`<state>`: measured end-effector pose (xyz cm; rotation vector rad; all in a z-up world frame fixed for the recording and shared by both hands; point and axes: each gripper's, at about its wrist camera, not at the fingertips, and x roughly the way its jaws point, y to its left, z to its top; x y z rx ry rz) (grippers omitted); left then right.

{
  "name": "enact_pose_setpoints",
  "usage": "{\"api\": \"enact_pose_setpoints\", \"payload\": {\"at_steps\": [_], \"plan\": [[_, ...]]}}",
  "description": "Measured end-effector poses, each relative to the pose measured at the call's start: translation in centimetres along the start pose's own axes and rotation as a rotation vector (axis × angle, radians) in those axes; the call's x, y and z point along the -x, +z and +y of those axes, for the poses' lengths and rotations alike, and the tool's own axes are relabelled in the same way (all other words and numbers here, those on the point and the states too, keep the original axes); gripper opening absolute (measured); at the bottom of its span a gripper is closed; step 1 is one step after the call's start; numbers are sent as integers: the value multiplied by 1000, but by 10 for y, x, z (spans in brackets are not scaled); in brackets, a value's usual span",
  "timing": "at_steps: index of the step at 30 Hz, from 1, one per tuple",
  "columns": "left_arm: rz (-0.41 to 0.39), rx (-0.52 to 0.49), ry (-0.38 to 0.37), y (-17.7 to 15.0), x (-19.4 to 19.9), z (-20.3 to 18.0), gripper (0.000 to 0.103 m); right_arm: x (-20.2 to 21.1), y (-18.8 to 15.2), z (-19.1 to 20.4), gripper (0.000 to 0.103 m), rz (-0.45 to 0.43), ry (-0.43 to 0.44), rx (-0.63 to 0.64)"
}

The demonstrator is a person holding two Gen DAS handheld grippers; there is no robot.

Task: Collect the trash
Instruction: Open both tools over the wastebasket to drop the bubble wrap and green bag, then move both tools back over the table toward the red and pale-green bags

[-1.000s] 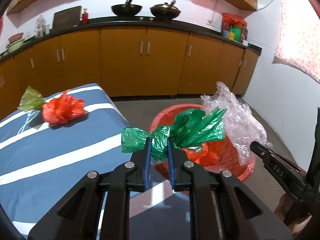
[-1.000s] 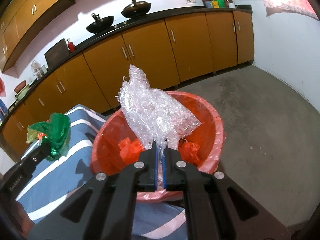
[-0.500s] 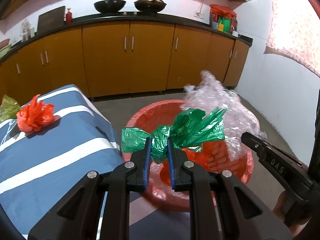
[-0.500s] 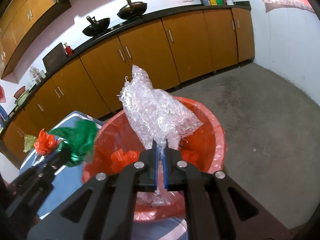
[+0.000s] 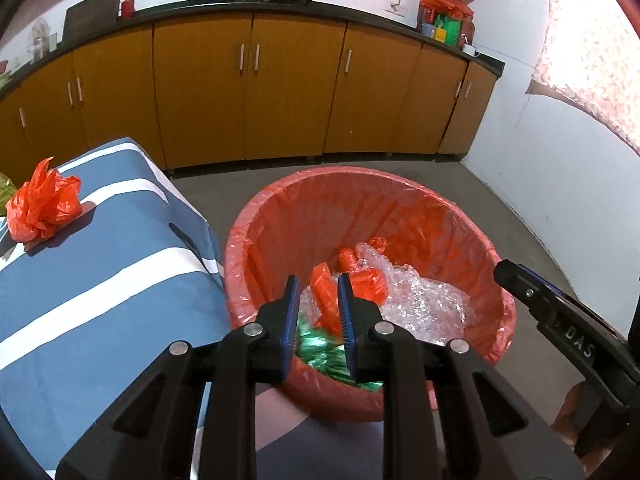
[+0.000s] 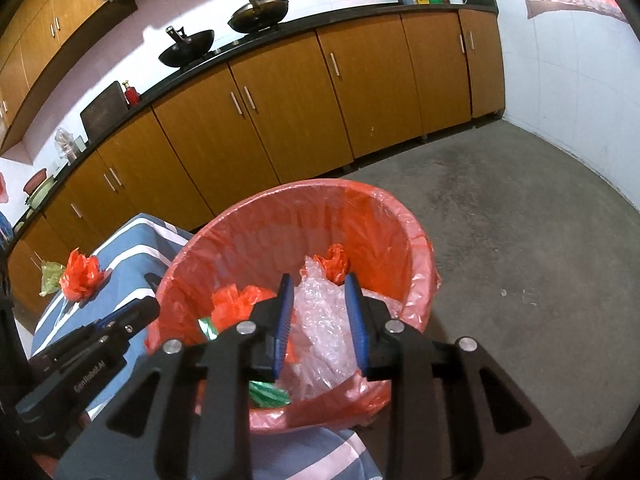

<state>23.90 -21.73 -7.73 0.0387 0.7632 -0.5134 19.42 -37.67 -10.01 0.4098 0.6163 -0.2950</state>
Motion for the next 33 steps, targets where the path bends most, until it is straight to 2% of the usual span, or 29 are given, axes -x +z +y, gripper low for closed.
{"api": "enact_pose_setpoints", "payload": {"at_steps": [9,12,19,29,31,33], "plan": [[-27,24,50,-1,15,22,20,7,-3,16,28,-8,18,44],[-38,42,73,-2,23,33,26,9,-3,26,28,-8,31,61],[-56,60,143,-11,39,60,27,12,-4,52,30,1,64,97],[-80,146,264,-24,71,125,27,15,-12,103,35,18,131,172],[-85,160,288,-27,77,139,34,15,-13,113,36,19,142,186],[-93,171,314,-30,84,153,35,16,-15,122,37,22,153,200]]}}
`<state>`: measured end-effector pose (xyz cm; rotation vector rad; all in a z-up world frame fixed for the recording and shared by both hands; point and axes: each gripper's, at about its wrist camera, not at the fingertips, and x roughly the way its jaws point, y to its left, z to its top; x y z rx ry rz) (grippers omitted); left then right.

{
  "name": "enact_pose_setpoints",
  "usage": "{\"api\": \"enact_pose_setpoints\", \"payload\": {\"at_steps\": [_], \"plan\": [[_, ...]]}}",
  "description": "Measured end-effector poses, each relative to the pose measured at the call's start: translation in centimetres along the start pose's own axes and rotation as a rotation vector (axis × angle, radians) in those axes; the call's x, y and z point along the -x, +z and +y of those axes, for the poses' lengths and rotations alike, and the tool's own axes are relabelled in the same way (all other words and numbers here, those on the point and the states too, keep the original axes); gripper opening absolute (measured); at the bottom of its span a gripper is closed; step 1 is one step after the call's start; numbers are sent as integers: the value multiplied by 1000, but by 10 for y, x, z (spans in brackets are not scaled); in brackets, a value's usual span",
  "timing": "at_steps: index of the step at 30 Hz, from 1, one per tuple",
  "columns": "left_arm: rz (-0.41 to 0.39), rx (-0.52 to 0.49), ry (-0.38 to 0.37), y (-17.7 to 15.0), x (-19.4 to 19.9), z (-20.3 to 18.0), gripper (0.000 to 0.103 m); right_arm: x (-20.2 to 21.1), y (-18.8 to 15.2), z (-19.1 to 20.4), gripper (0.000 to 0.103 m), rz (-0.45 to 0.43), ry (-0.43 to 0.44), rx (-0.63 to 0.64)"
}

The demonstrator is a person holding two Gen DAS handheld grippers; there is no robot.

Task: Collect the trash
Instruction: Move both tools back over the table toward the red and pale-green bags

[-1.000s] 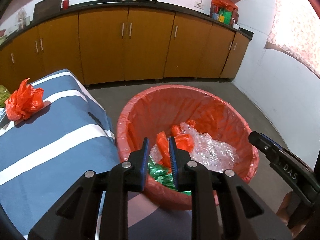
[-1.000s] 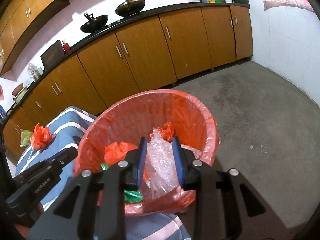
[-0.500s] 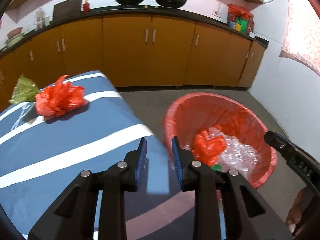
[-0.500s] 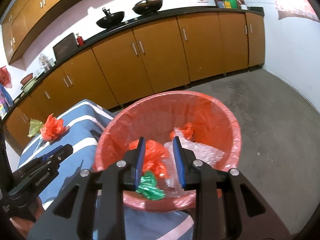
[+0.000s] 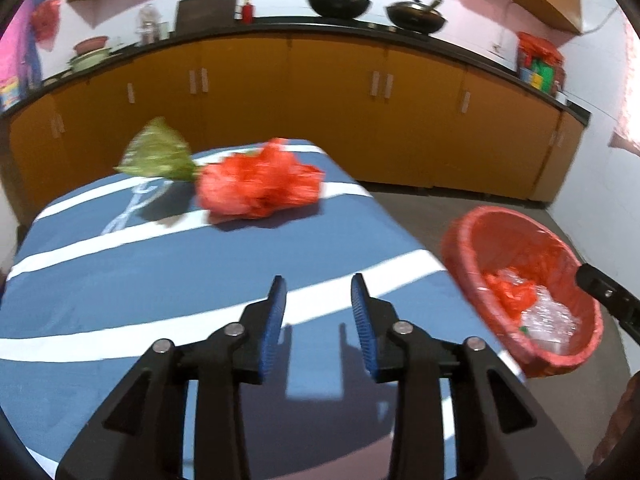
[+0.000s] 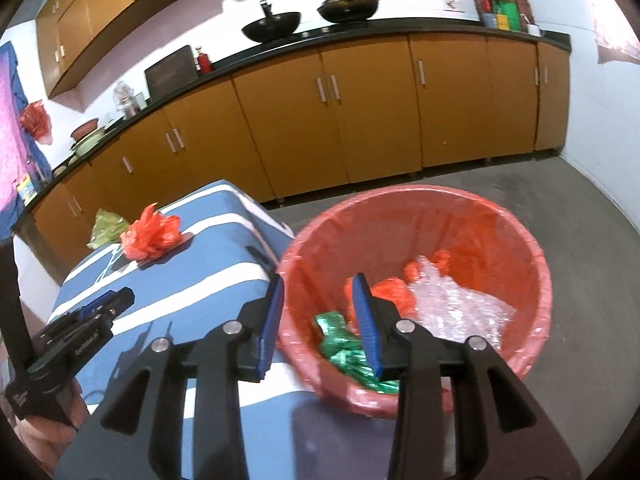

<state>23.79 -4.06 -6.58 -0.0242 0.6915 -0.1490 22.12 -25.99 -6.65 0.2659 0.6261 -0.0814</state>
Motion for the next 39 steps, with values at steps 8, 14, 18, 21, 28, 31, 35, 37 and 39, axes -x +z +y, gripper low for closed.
{"api": "enact_pose_setpoints", "payload": {"at_steps": [8,14,18,21,28,31,35,37,39], "plan": [[-14,57,114,-4,11,69,37,-11,3,46,42,21,63,61],[-48,114,237,-7,29,131,39,-35,13,106,46,56,153,111],[-76,153,311,-8,41,169,42,-57,17,150,46,76,195,159],[-84,179,353,-10,45,193,42,-77,21,179,46,88,213,180],[-84,240,416,-10,41,236,42,-124,30,221,46,101,188,180],[-89,252,424,-8,38,242,42,-143,34,223,46,102,163,150],[-94,247,425,-5,33,244,42,-157,34,227,45,97,149,151],[-96,243,421,-4,32,243,42,-163,33,230,41,96,144,162],[-98,237,415,-2,30,241,42,-166,32,231,36,98,141,167]]}}
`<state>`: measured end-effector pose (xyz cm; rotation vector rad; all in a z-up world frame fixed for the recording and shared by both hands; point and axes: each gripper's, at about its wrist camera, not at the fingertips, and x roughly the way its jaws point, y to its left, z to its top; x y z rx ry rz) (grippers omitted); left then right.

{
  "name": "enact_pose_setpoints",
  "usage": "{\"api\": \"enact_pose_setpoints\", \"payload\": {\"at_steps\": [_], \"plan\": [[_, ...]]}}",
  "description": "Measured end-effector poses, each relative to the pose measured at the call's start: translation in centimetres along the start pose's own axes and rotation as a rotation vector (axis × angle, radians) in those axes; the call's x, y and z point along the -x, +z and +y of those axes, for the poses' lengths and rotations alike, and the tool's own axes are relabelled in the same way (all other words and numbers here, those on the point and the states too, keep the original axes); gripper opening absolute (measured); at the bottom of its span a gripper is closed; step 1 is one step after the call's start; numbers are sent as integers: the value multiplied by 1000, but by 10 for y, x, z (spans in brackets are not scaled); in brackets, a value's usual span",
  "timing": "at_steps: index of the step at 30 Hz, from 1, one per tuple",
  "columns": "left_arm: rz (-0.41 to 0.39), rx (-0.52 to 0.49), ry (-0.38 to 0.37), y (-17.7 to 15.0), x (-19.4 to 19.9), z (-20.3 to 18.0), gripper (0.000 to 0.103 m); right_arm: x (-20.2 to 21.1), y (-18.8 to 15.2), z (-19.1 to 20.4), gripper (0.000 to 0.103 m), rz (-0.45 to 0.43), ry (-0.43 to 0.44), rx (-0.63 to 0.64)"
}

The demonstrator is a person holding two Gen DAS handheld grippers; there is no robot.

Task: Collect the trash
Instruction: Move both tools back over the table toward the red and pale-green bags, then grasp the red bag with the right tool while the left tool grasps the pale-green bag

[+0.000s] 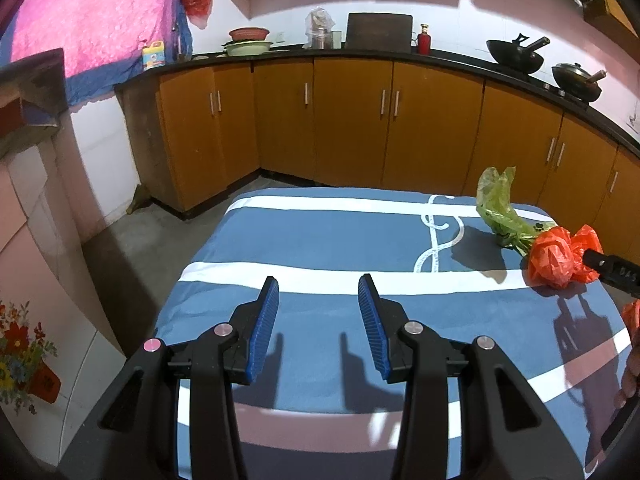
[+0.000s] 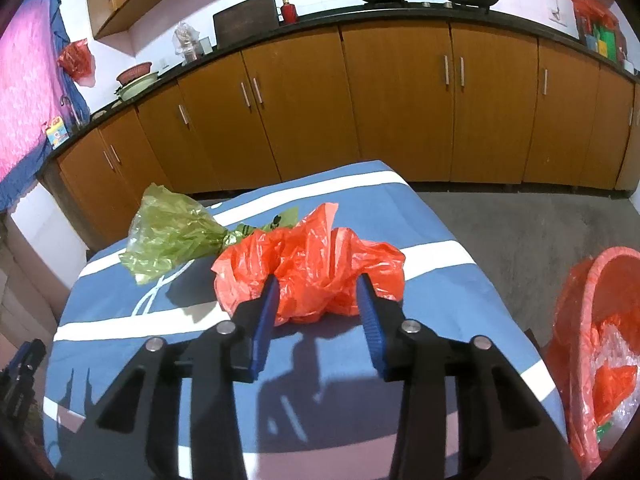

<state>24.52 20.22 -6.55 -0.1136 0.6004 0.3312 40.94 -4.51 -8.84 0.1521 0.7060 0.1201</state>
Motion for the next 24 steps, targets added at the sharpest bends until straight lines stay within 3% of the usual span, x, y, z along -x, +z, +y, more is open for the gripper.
{"api": "enact_pose_setpoints", "payload": {"at_steps": [4,7,14,16,24], "plan": [[-6,-9,-15,3,1,-8,42,-6,-2,1,16,10,3,11],[-13,-13,-26,6,2,-14,45,-6,-3,3,10,4,15,32],[-26,-22,-82,14,0,-38,48,15,-13,-3,7,-23,40,60],[-27,-26,-102,17,-2,-47,53,24,-17,-8,6,-27,44,66],[-18,-53,-216,25,-18,-99,62,61,-45,-48,6,-6,30,6]]}}
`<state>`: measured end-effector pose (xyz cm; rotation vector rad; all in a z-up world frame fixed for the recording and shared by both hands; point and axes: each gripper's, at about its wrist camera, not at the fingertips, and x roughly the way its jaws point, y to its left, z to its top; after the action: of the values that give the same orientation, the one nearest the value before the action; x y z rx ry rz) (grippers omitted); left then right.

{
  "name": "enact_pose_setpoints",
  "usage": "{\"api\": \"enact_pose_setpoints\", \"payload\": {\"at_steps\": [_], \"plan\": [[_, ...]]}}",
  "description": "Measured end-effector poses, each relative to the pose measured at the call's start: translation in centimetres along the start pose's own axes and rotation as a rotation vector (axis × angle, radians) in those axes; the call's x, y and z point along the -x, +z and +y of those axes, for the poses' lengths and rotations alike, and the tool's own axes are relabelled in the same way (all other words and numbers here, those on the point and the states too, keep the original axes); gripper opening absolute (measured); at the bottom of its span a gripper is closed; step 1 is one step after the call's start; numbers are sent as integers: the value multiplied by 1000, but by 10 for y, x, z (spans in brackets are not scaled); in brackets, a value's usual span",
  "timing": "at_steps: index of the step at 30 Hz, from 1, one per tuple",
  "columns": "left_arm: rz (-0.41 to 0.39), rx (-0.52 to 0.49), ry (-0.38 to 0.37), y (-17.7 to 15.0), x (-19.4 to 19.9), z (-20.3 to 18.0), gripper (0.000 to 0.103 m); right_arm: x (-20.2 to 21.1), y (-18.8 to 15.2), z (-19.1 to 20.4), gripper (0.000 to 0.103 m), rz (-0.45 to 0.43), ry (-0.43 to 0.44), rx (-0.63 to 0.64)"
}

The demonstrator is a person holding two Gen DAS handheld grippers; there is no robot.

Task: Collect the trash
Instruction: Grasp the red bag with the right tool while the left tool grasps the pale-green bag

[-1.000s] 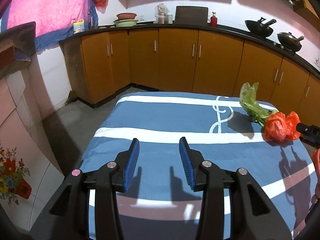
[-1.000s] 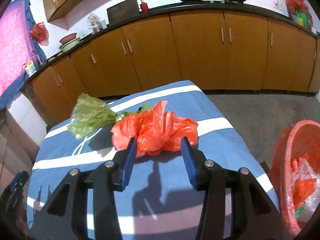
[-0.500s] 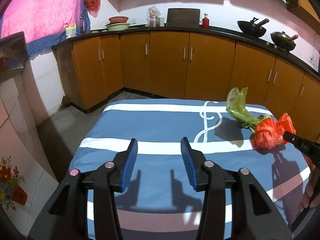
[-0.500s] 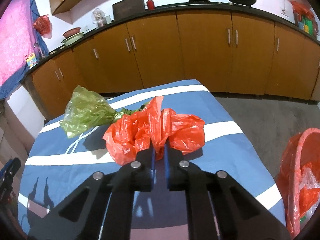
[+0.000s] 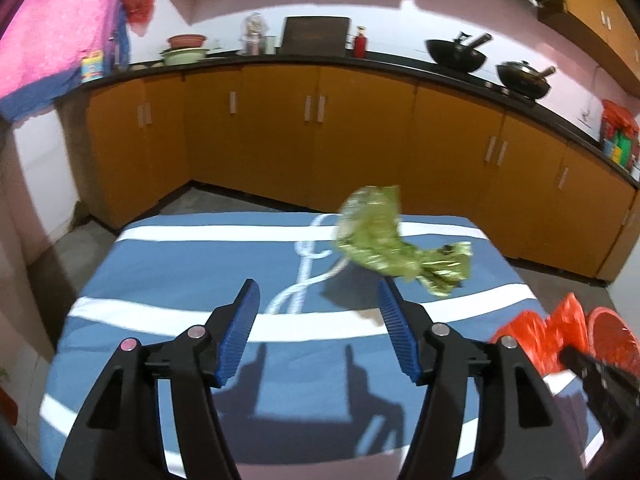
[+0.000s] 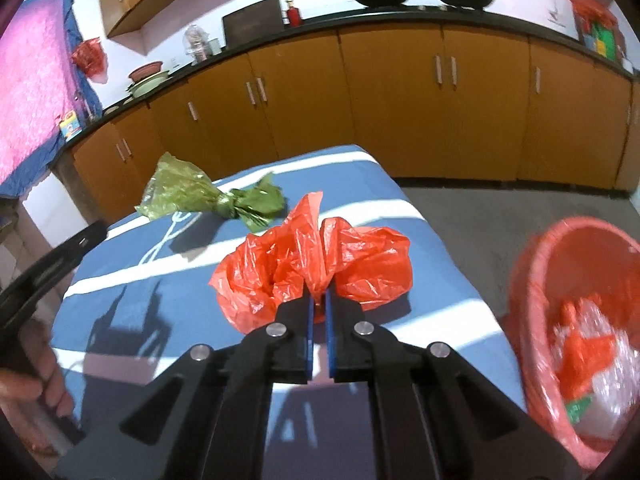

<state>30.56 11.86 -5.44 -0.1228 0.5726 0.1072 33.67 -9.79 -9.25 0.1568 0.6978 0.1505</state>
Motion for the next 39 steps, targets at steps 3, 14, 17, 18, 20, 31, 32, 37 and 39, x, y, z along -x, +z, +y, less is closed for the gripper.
{"api": "enact_pose_setpoints", "payload": {"at_steps": [3,14,17,18,20,31,32,37,39], "plan": [[15,-9,-22,5,-13,-15,62,6,-8,-14,6,9,-5,-30],[95,-35,17,19,-67,-35,71,8,-17,-32,6,12,2,-35],[143,-25,4,13,-78,-34,46,8,-17,-34,6,10,11,-44],[154,-28,-2,13,-79,-34,33,8,-16,-34,6,9,14,-46],[170,-43,-20,9,-81,-34,13,8,-16,-36,6,7,18,-47],[148,-63,-81,-9,-48,-21,0,9,-16,-37,6,1,18,-54],[144,-61,-84,-11,-44,-19,0,9,-16,-37,6,1,18,-54],[145,-40,-70,-10,-41,-10,0,10,-15,-36,6,-1,21,-46],[145,-23,-65,-9,-42,-8,1,10,-15,-36,6,-1,19,-46]]}}
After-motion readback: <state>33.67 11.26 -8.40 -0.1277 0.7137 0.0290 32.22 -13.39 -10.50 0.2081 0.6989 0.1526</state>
